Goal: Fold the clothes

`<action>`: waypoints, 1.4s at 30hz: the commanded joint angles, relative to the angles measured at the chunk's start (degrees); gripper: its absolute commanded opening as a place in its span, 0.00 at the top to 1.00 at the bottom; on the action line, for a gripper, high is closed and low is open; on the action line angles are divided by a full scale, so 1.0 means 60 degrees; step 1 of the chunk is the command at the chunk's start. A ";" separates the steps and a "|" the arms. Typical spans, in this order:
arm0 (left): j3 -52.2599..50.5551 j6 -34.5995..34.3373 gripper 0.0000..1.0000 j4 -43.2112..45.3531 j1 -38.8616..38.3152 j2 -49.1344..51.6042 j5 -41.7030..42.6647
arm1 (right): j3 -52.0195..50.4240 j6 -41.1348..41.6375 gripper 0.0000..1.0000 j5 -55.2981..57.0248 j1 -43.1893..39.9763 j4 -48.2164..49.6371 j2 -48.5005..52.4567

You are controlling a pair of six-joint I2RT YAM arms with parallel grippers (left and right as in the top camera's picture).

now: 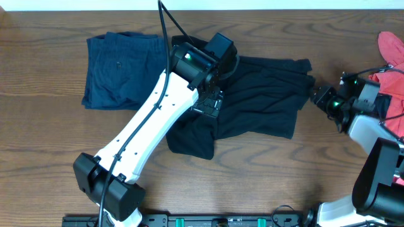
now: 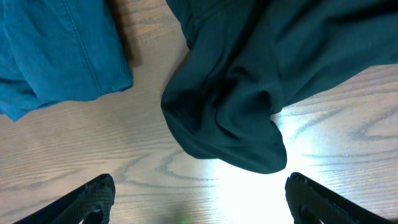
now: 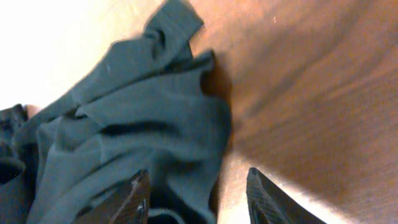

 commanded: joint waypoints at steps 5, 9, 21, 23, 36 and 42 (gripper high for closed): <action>0.0007 -0.0113 0.11 0.0044 0.0026 -0.0087 0.0091 | 0.4885 -0.0954 0.46 -0.0058 -0.0033 -0.4197 0.1745; 0.0007 -0.0113 0.10 0.0040 0.0026 -0.0087 0.0091 | 0.7140 -0.1443 0.43 -0.0051 -0.0036 -0.5548 0.3271; 0.0007 -0.0113 0.11 0.0168 0.0026 -0.0087 0.0091 | 0.8083 -0.1515 0.50 -0.0437 0.0390 -0.4011 0.5563; 0.0007 -0.0113 0.11 0.0200 0.0026 -0.0087 0.0091 | 0.8083 -0.1512 0.51 -0.0437 0.0554 -0.3792 0.5785; 0.0007 -0.0106 0.10 0.0222 0.0026 -0.0087 0.0087 | 0.8131 -0.1519 0.94 -0.0113 0.1111 -0.3723 0.6273; 0.0007 -0.0036 0.10 0.0222 0.0026 -0.0087 0.0087 | 0.8867 -0.1767 0.99 -0.1115 0.0583 -0.3676 0.6011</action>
